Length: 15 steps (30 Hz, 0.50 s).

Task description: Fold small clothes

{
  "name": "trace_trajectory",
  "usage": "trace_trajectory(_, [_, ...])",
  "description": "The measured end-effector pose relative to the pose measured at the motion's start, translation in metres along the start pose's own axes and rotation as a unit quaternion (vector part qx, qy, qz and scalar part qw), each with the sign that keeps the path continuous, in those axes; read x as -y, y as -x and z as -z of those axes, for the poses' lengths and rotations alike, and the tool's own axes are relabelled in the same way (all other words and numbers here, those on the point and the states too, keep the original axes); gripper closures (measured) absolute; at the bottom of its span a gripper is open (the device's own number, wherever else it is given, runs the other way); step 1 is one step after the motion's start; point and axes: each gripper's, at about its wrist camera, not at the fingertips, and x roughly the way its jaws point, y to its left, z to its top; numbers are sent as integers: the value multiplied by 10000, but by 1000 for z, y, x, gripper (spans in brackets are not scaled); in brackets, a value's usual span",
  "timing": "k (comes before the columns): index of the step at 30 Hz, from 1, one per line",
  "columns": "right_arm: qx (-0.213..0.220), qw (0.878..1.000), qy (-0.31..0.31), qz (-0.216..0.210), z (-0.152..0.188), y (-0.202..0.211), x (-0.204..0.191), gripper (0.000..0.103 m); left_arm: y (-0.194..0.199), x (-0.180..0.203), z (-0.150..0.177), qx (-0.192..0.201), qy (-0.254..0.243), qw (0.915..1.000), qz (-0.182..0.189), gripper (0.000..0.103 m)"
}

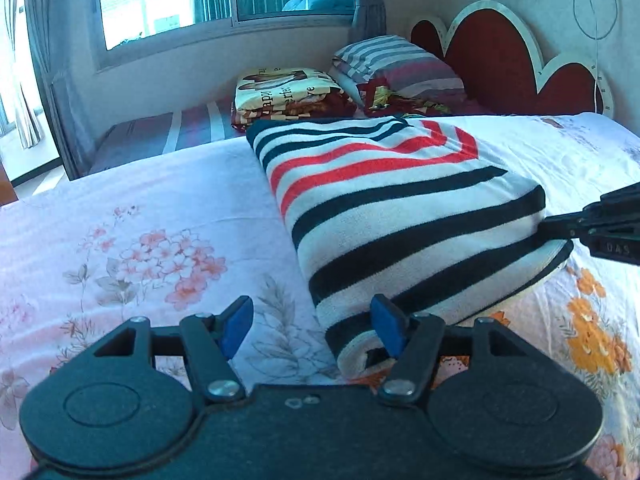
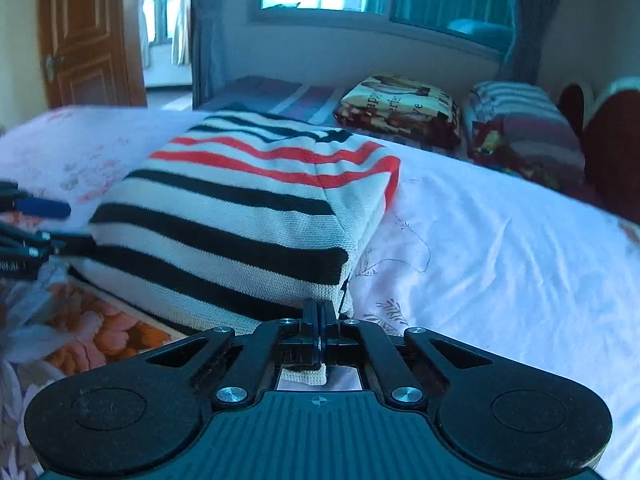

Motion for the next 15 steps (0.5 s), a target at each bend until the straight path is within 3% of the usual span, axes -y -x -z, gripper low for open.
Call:
trace_trajectory(4, [-16,9999,-104,-36,-4,5,3,103,3,-2,-2,-18,-58,10000,-7,39])
trace_trajectory(7, [318,9980,-519,-147,-9,22,15,103,11,-4,-8,49,-121,9999,-66,38])
trace_trajectory(8, [383,9969,-664,-197,-12,26,19,96,13,-4,-9,75,-176,9997,-149,36])
trace_trajectory(9, [418,9957,-799,-228,-15,28,23,68,13,-4,-11,109,-229,9993,-264,35])
trace_trajectory(10, [485,9947,-877,-224,-17,30,25,51,13,-3,-12,161,-275,9988,-376,34])
trace_trajectory(11, [598,9941,-875,-218,-19,32,27,42,12,-5,-14,202,-283,9985,-413,34])
trace_trajectory(12, [674,9938,-849,-266,-22,32,27,47,11,-6,-16,221,-227,9987,-402,33])
trace_trajectory(13, [721,9931,-873,-310,-26,32,28,72,10,-11,-19,230,-115,9991,-350,33])
trace_trajectory(15, [685,9933,-867,-348,-34,26,25,92,7,-18,-24,245,45,9994,-253,33])
